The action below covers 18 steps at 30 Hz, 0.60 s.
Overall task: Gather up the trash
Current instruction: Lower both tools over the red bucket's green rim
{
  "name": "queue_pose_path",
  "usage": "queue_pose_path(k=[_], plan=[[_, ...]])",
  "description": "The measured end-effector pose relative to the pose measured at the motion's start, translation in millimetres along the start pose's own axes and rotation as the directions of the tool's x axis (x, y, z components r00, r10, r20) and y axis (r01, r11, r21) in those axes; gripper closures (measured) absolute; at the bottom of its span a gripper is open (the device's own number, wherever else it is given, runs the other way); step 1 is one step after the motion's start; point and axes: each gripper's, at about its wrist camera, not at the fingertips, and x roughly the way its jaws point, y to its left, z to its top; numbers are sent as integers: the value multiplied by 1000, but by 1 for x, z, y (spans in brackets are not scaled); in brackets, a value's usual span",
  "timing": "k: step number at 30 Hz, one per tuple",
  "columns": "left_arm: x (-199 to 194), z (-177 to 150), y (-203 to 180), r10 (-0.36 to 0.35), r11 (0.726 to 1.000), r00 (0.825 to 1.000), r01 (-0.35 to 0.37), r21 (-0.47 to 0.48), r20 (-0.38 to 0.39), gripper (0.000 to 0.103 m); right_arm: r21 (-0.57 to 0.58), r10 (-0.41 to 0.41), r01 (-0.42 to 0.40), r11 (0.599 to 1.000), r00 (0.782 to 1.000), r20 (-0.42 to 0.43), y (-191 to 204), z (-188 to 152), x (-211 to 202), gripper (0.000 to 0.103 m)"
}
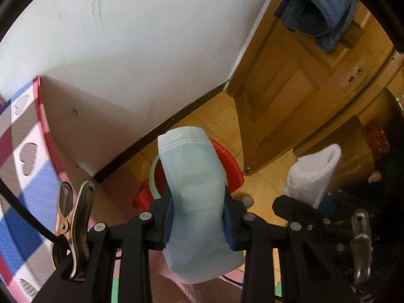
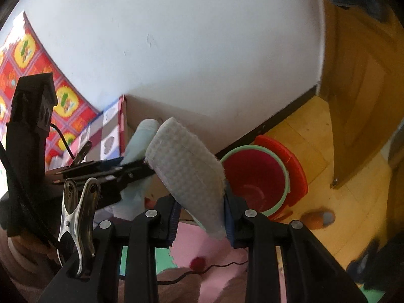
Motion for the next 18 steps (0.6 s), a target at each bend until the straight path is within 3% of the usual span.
queue_pose_path(k=[6,10,15,18], plan=[[56,-1,2,-14,998,999,12,-54,-48,69,-16,28,-29,999,998,-57,-28,-1,35,73],[99,0,9,-47,998,996,44,-47,-74,69,24,21,-19,1000,996,-82,-53,-5,65,73],[161,-2,19,-29,998,995,24,-51,-94,69,72,13,-5,997,995,-102,-84,-10,112,73],[200,-8,29,-33,997,989,22,-76,-145,69,105,-4,18,994,991,-134,-101,-16,141,73]])
